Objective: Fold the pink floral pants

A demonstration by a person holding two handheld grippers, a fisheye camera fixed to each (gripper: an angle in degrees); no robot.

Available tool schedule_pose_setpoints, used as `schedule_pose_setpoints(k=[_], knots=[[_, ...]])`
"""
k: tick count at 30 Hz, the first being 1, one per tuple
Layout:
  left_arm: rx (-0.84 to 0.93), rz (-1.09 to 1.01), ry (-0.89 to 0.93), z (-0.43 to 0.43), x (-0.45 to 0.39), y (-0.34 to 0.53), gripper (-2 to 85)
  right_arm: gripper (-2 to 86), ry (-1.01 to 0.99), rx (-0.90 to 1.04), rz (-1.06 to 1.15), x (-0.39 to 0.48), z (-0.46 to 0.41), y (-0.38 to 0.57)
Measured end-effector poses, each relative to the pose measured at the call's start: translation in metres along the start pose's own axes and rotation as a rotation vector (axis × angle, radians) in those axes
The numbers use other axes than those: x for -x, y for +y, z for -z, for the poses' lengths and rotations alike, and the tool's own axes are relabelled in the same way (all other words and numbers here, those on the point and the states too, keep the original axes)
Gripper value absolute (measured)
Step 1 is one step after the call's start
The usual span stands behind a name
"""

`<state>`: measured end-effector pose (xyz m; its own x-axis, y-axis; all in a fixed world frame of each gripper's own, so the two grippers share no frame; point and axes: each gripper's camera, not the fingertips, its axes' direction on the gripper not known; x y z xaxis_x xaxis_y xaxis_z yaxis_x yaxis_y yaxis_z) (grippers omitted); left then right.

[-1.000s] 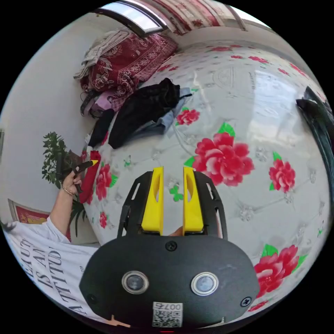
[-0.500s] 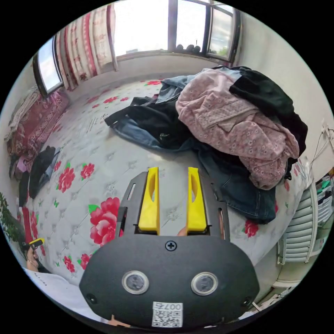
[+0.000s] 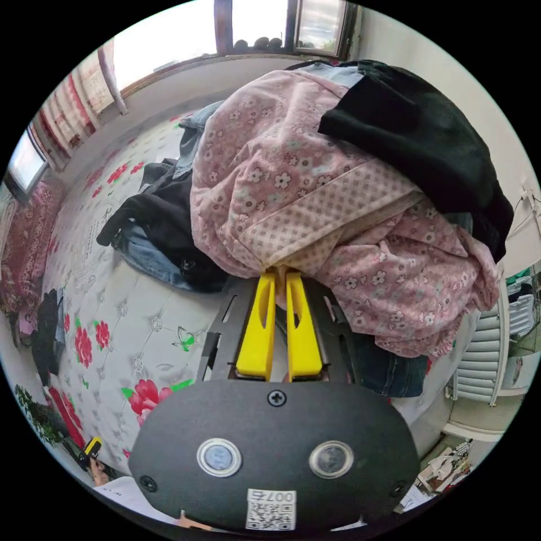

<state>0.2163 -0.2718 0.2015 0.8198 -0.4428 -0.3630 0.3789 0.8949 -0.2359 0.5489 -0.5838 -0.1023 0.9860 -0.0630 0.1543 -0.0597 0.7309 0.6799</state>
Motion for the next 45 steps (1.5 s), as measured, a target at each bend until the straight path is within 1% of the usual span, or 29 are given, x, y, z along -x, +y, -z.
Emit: schedule_pose_setpoints(k=[2,4,6,9,10,11,13,14,16,17,18,19,20,21,22,24,27,30,32,34,35,37,38,39,41,43,44,45], knots=[[-0.004,0.002,0.006,0.0,0.002,0.003,0.7,1.3,-0.073,-0.026,0.074,0.007,0.009,0.012],[-0.004,-0.014,0.025,0.0,0.002,0.006,1.0,0.4,-0.187,-0.085,0.207,0.028,0.029,0.049],[-0.014,-0.042,0.052,0.002,0.001,0.008,1.7,0.2,-0.263,-0.077,0.309,0.051,0.041,0.088],[-0.044,-0.095,0.092,0.01,-0.001,0.014,3.1,0.1,-0.387,0.019,0.486,0.107,0.046,0.174],[-0.065,-0.114,0.11,0.016,0.0,0.019,3.6,0.1,-0.471,0.065,0.549,0.133,0.046,0.214],[-0.073,-0.123,0.119,0.018,0.0,0.022,3.8,0.1,-0.524,0.092,0.572,0.146,0.046,0.234],[-0.096,-0.15,0.145,0.027,0.006,0.037,4.8,0.5,-0.731,0.207,0.634,0.202,0.044,0.307],[-0.103,-0.155,0.15,0.03,0.009,0.041,4.9,0.7,-0.781,0.234,0.658,0.218,0.045,0.324],[-0.128,-0.156,0.162,0.037,0.024,0.062,5.4,1.7,-0.941,0.34,0.775,0.275,0.053,0.378],[-0.134,-0.151,0.165,0.038,0.03,0.067,5.5,2.0,-0.984,0.369,0.824,0.287,0.056,0.388],[-0.142,-0.137,0.172,0.04,0.042,0.078,5.7,2.5,-1.018,0.417,0.982,0.308,0.068,0.405],[-0.149,-0.119,0.176,0.041,0.054,0.088,6.0,3.1,-0.96,0.396,1.088,0.319,0.083,0.415],[-0.152,-0.109,0.179,0.041,0.061,0.093,6.1,3.5,-0.923,0.356,1.12,0.32,0.09,0.418],[-0.155,-0.086,0.19,0.041,0.075,0.103,6.3,4.1,-0.86,0.27,1.152,0.318,0.103,0.421],[-0.163,-0.065,0.202,0.042,0.087,0.112,6.6,4.7,-0.815,0.202,1.152,0.312,0.113,0.419],[-0.184,-0.047,0.224,0.043,0.102,0.123,7.0,5.9,-0.756,0.13,1.111,0.304,0.12,0.412],[-0.187,-0.057,0.235,0.038,0.112,0.133,8.2,7.3,-0.68,0.105,1.053,0.306,0.119,0.404],[-0.144,-0.12,0.293,0.025,0.106,0.129,8.7,8.1,-0.657,0.151,1.077,0.339,0.107,0.408],[-0.129,-0.152,0.294,0.016,0.098,0.123,8.4,8.3,-0.63,0.182,1.126,0.37,0.098,0.417],[-0.071,-0.198,0.248,0.001,0.087,0.108,7.5,7.8,-0.564,0.249,1.221,0.415,0.084,0.436],[-0.057,-0.203,0.236,-0.001,0.085,0.105,7.2,7.6,-0.543,0.275,1.243,0.425,0.079,0.442],[-0.017,-0.255,0.212,-0.001,0.083,0.094,4.3,5.5,-0.411,0.372,1.275,0.451,0.053,0.457],[-0.014,-0.26,0.205,0.001,0.084,0.093,3.4,4.8,-0.38,0.371,1.284,0.453,0.051,0.458],[-0.047,-0.271,0.198,0.011,0.089,0.092,2.2,3.5,-0.367,0.337,1.298,0.45,0.055,0.453],[-0.132,-0.271,0.207,0.039,0.102,0.092,1.0,1.8,-0.434,0.245,1.242,0.433,0.081,0.429],[-0.298,-0.255,0.227,0.097,0.123,0.092,0.2,0.8,-0.52,0.053,1.089,0.388,0.135,0.377],[-0.339,-0.254,0.227,0.114,0.127,0.092,0.1,0.6,-0.543,0.006,1.056,0.375,0.15,0.364],[-0.432,-0.26,0.202,0.151,0.133,0.094,0.0,0.4,-0.586,-0.103,0.985,0.343,0.184,0.339]])
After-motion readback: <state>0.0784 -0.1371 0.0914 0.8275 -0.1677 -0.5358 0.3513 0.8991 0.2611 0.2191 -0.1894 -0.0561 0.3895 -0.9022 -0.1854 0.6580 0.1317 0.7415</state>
